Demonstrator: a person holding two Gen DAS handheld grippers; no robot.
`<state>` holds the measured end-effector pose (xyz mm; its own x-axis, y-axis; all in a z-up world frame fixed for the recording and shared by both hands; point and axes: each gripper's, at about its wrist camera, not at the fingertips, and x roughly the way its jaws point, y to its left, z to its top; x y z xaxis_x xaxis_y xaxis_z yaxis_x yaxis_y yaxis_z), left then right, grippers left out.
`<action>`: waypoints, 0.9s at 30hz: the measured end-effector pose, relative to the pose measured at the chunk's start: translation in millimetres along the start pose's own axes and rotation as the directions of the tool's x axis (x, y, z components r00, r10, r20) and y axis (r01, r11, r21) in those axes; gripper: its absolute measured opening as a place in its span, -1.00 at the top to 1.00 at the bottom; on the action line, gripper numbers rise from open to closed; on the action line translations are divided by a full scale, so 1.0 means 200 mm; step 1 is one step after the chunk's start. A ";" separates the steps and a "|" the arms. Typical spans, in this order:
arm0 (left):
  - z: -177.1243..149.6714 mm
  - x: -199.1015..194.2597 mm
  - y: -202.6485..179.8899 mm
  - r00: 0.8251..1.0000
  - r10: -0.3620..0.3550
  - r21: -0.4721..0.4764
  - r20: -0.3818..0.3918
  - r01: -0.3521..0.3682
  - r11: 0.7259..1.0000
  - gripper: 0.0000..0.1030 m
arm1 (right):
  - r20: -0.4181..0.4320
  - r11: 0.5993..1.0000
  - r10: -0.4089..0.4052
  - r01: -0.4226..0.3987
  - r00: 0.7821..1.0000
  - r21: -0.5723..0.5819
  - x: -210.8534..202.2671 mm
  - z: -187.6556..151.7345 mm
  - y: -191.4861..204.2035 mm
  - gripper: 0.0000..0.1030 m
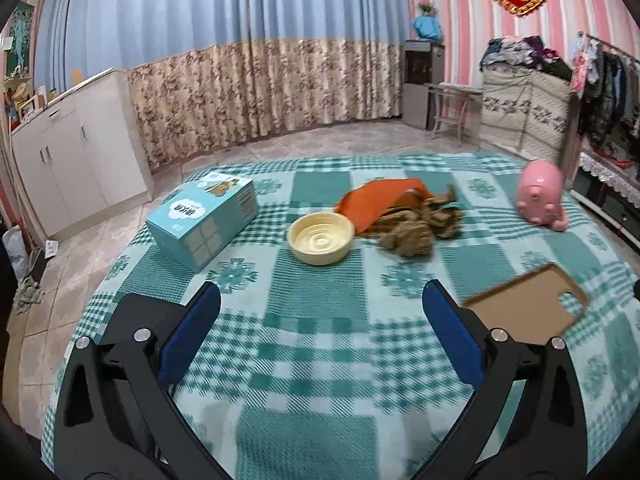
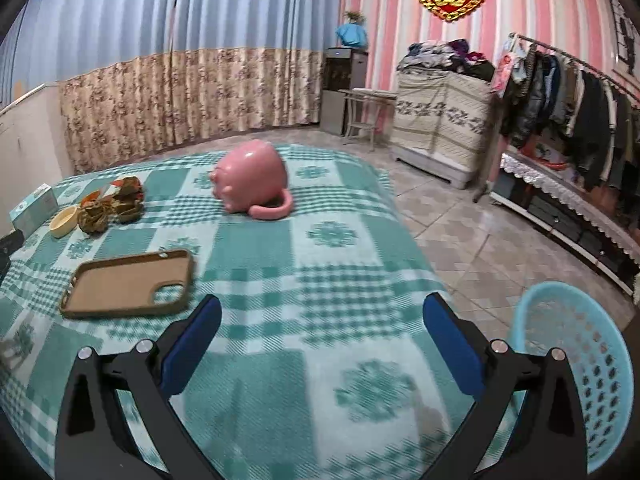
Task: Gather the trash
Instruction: 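Grasp the cream bowl rim with the left gripper while the right grasps brown cloth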
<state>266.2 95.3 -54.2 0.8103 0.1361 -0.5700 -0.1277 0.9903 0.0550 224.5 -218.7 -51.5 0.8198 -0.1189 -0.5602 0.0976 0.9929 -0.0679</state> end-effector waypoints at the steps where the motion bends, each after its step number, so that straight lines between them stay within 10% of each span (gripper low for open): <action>1: 0.01 0.04 0.01 1.000 -0.002 -0.007 -0.012 0.002 1.000 -0.89 | -0.002 1.000 0.003 -0.003 1.000 -0.002 0.01 0.01 0.01 -0.91; 16: 0.19 0.62 0.02 0.964 -0.043 -0.036 -0.264 0.034 0.999 -0.45 | -0.035 0.998 0.028 -0.030 0.999 -0.052 0.13 0.05 0.18 -0.91; 27: 0.17 0.51 0.07 0.976 -0.011 -0.027 -0.220 0.005 1.000 -0.18 | -0.046 0.993 0.073 -0.077 0.996 -0.087 0.14 0.11 0.36 -0.91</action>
<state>366.0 124.7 -84.2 0.6662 0.1160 -0.7367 -0.1390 0.9898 0.0302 266.4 -151.0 -52.8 0.7976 -0.0458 -0.6014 -0.0156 0.9952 -0.0965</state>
